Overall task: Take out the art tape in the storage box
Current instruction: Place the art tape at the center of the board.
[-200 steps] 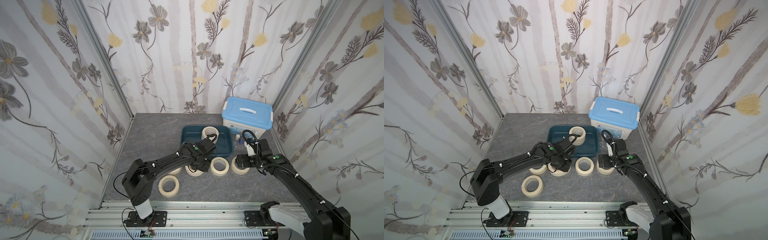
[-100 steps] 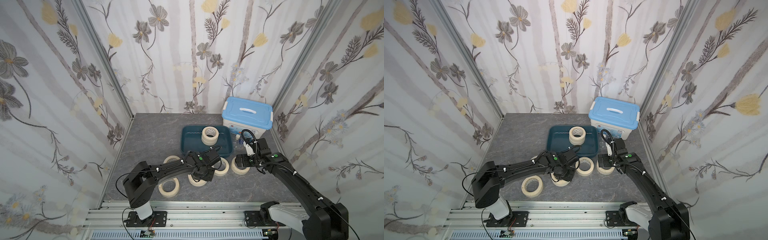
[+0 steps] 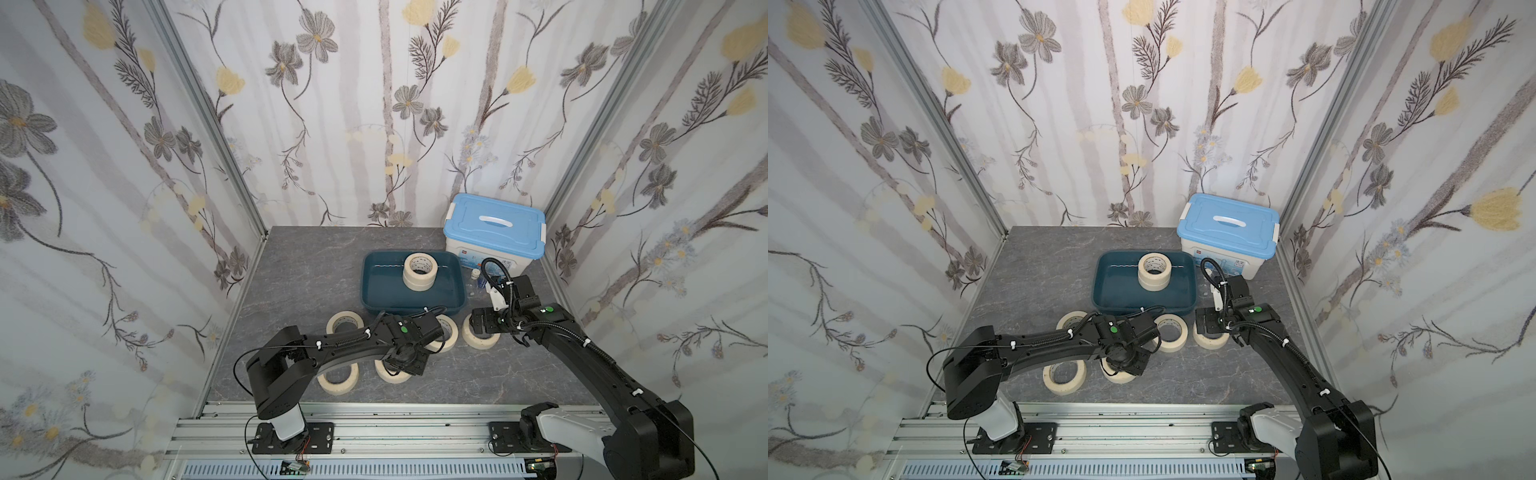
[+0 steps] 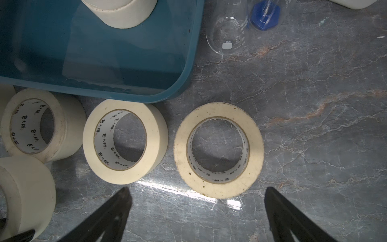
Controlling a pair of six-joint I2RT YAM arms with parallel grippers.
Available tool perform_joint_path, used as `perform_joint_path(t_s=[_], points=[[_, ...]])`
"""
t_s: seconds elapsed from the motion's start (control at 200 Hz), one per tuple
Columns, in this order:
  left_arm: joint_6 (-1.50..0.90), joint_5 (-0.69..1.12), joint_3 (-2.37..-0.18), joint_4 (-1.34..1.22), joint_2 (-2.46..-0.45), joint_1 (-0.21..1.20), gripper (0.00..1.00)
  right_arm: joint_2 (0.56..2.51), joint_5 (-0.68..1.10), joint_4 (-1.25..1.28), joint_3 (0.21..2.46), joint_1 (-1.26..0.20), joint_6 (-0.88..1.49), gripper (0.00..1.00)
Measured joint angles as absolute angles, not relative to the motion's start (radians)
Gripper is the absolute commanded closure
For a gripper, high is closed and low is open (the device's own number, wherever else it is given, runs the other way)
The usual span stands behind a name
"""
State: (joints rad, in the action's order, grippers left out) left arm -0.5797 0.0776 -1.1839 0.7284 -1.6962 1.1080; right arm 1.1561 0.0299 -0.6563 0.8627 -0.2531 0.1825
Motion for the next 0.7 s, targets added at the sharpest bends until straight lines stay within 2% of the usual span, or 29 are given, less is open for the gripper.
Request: perform_joint_path(t_s=[0.699], points=[[-0.602, 0.115, -1.176, 0.776, -1.650, 1.157, 0.83, 1.175, 0.033, -0.635, 0.867, -0.253, 0.183, 0.00]])
